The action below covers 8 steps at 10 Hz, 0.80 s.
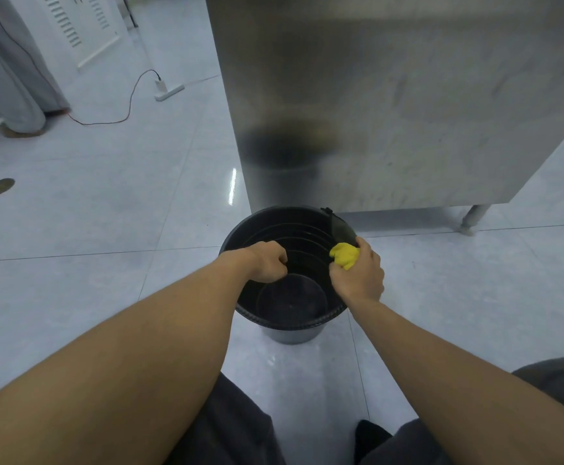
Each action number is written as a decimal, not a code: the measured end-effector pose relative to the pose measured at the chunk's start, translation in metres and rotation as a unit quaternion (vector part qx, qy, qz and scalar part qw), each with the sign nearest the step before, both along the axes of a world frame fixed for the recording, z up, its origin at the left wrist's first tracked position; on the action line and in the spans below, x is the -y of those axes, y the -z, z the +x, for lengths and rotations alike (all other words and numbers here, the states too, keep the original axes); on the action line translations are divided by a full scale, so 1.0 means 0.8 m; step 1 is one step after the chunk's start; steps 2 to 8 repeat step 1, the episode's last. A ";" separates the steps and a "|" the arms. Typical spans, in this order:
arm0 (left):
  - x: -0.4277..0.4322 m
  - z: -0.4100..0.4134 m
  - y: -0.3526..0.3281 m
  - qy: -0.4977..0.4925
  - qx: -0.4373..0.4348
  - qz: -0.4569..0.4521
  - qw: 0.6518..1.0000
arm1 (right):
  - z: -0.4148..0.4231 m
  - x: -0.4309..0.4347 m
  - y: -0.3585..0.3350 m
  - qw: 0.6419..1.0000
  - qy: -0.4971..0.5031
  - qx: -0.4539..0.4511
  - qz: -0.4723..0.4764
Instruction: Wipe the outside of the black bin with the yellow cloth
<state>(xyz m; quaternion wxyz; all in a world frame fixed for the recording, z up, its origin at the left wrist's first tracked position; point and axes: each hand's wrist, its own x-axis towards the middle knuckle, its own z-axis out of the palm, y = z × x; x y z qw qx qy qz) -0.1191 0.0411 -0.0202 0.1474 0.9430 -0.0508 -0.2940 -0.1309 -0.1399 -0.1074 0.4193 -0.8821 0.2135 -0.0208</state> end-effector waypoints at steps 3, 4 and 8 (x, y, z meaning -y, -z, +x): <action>0.003 0.004 0.000 -0.013 0.059 0.012 0.998 | 0.002 -0.005 -0.009 0.995 -0.002 -0.005 -0.100; 0.003 0.004 0.000 -0.013 0.059 0.012 0.998 | 0.002 -0.005 -0.009 0.995 -0.002 -0.005 -0.100; 0.003 0.004 0.000 -0.013 0.059 0.012 0.998 | 0.002 -0.005 -0.009 0.995 -0.002 -0.005 -0.100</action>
